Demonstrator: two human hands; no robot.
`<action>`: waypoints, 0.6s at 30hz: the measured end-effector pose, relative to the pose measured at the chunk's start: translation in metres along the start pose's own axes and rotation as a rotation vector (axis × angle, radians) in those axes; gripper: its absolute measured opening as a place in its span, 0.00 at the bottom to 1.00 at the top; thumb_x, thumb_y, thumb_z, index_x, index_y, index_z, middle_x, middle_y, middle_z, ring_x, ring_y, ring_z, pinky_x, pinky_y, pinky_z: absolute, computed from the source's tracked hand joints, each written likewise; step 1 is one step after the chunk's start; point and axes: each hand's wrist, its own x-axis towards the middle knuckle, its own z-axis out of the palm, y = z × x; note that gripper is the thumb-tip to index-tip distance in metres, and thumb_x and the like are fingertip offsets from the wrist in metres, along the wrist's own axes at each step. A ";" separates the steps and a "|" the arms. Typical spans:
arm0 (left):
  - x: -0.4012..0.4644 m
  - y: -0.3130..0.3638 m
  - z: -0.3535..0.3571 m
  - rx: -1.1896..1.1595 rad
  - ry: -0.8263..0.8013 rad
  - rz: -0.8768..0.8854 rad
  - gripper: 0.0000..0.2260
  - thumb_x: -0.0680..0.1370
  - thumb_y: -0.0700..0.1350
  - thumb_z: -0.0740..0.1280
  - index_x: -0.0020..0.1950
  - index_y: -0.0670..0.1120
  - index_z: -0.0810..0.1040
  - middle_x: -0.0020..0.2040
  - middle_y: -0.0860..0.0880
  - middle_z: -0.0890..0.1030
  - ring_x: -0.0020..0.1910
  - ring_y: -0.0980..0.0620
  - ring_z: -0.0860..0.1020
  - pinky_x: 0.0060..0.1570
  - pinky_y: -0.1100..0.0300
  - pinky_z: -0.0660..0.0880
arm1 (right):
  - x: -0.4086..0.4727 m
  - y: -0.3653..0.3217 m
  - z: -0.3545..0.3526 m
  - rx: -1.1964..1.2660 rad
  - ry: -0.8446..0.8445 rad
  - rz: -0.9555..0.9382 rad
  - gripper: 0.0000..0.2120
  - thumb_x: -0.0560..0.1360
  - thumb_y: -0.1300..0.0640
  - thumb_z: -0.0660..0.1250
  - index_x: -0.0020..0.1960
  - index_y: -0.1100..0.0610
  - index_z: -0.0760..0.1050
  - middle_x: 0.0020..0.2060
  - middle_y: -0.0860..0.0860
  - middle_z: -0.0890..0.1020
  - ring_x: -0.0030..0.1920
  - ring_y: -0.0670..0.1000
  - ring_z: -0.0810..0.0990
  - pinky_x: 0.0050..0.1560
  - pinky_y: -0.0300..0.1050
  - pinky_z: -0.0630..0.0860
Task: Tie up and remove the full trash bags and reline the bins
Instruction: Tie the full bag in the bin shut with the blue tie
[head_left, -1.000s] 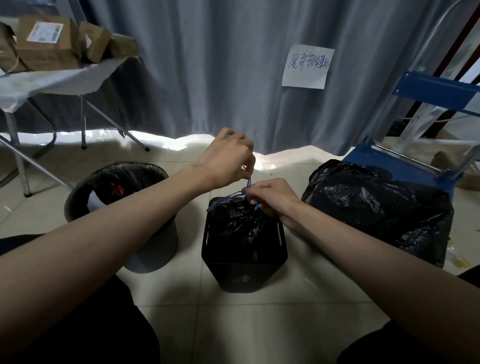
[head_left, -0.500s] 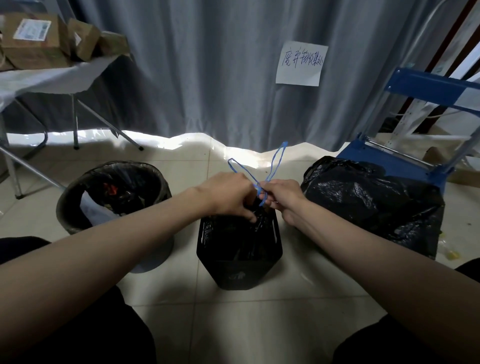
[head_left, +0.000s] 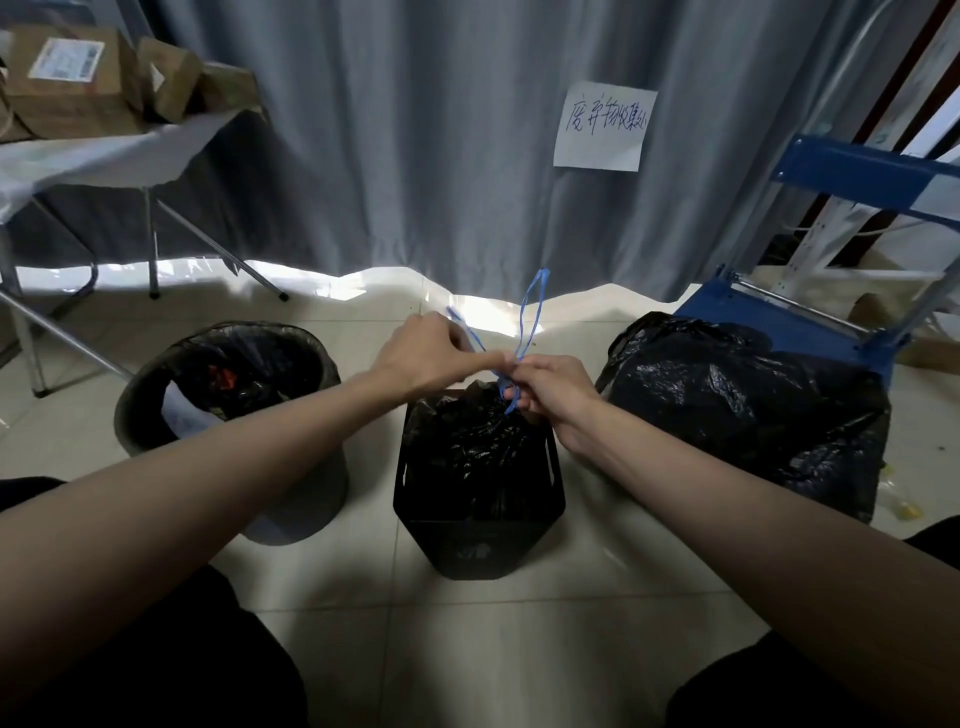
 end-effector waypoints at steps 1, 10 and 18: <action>0.003 0.000 -0.003 -0.134 0.004 -0.028 0.27 0.64 0.70 0.72 0.34 0.44 0.81 0.28 0.50 0.82 0.27 0.53 0.78 0.36 0.57 0.77 | -0.001 0.001 0.000 -0.009 -0.009 -0.009 0.07 0.77 0.63 0.68 0.49 0.66 0.82 0.31 0.54 0.79 0.22 0.41 0.72 0.27 0.32 0.70; 0.016 -0.002 -0.017 -0.586 -0.114 -0.097 0.04 0.70 0.32 0.74 0.43 0.32 0.82 0.38 0.42 0.83 0.30 0.52 0.79 0.35 0.64 0.78 | 0.000 0.003 -0.001 0.047 0.016 -0.030 0.03 0.76 0.63 0.70 0.46 0.63 0.81 0.37 0.57 0.82 0.28 0.46 0.81 0.29 0.34 0.76; 0.025 -0.008 -0.032 -0.180 -0.087 -0.041 0.03 0.66 0.35 0.77 0.36 0.42 0.86 0.36 0.41 0.85 0.31 0.52 0.80 0.33 0.66 0.76 | 0.000 0.002 -0.009 0.140 0.020 -0.004 0.02 0.76 0.65 0.70 0.48 0.65 0.80 0.42 0.58 0.83 0.36 0.51 0.85 0.37 0.36 0.82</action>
